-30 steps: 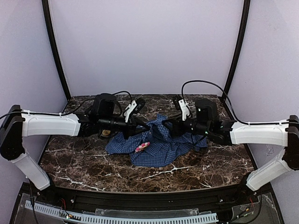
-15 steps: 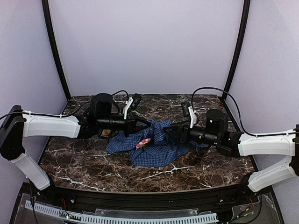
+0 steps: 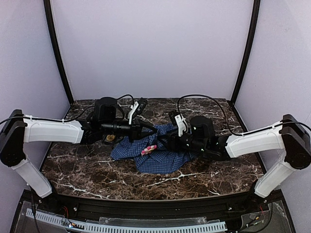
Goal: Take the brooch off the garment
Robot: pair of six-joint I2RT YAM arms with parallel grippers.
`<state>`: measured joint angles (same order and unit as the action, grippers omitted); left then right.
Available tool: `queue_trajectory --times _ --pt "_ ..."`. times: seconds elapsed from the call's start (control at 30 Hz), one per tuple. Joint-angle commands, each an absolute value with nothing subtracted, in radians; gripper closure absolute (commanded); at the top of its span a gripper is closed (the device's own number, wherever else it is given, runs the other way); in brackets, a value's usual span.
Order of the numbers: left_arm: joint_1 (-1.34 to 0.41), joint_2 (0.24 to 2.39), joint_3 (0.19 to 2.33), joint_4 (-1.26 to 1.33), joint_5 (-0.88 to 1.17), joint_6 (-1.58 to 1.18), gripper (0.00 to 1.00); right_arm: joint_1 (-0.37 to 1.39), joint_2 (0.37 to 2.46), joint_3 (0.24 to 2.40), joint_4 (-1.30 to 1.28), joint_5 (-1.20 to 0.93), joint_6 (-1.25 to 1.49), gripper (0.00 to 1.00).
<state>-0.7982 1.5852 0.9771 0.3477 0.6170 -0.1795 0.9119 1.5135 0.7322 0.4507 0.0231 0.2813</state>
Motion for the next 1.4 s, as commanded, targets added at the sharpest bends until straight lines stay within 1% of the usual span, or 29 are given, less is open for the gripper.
queue_trajectory --times 0.0,0.03,0.07,0.17,0.2,0.3,0.33,0.37,0.47,0.5,0.53,0.57,0.6,0.67,0.73,0.77,0.8,0.97,1.0,1.1,1.37 --pt "-0.792 1.539 0.982 0.322 0.631 -0.160 0.99 0.920 1.568 0.791 0.516 0.078 0.231 0.47" --pt "-0.791 1.540 0.983 0.318 0.629 -0.157 0.99 0.920 1.577 0.800 0.523 0.066 0.224 0.52" --pt "-0.789 1.540 0.982 0.312 0.625 -0.156 0.99 0.920 1.584 0.806 0.532 0.046 0.218 0.60" --pt "-0.779 1.534 0.974 0.301 0.600 -0.148 0.99 0.920 1.591 0.815 0.549 0.006 0.212 0.91" --pt "-0.775 1.532 0.966 0.299 0.579 -0.145 0.99 0.920 1.590 0.815 0.548 0.007 0.212 1.00" --pt "-0.758 1.516 0.953 0.268 0.500 -0.125 0.96 0.920 1.584 0.816 0.527 0.038 0.210 1.00" --pt "-0.757 1.514 0.954 0.254 0.444 -0.115 0.90 0.920 1.582 0.817 0.518 0.049 0.210 1.00" --pt "-0.756 1.514 0.958 0.221 0.420 -0.093 0.86 0.920 1.580 0.819 0.512 0.056 0.212 1.00" --pt "-0.758 1.529 0.988 0.150 0.329 -0.046 0.78 0.920 1.581 0.829 0.496 0.066 0.214 1.00" --pt "-0.758 1.538 0.997 0.128 0.312 -0.042 0.71 0.921 1.583 0.832 0.494 0.070 0.216 1.00" --pt "-0.758 1.541 0.999 0.118 0.309 -0.037 0.67 0.920 1.585 0.835 0.490 0.078 0.218 1.00" --pt "-0.759 1.542 1.001 0.116 0.309 -0.037 0.60 0.920 1.588 0.839 0.483 0.089 0.218 1.00" --pt "-0.759 1.543 1.001 0.115 0.312 -0.040 0.56 0.920 1.591 0.848 0.477 0.101 0.218 1.00" --pt "-0.766 1.538 1.003 0.114 0.321 -0.042 0.39 0.920 1.600 0.864 0.456 0.131 0.219 1.00" --pt "-0.783 1.529 1.006 0.108 0.315 -0.035 0.29 0.920 1.614 0.880 0.435 0.158 0.219 1.00" --pt "-0.803 1.525 1.012 0.102 0.299 -0.031 0.27 0.920 1.623 0.887 0.426 0.171 0.219 1.00" --pt "-0.816 1.519 1.021 0.086 0.287 -0.019 0.22 0.920 1.628 0.892 0.423 0.176 0.219 1.00" --pt "-0.919 1.503 1.054 0.032 0.148 0.035 0.08 0.920 1.634 0.907 0.417 0.177 0.222 1.00" --pt "-0.924 1.505 1.057 0.030 0.116 0.034 0.04 0.920 1.633 0.911 0.414 0.178 0.223 1.00" --pt "-0.945 1.527 1.060 0.046 0.059 0.008 0.01 0.920 1.623 0.918 0.407 0.182 0.223 1.00" --pt "-1.052 1.651 1.115 0.105 -0.299 -0.014 0.01 0.920 1.569 0.943 0.352 0.268 0.201 1.00"
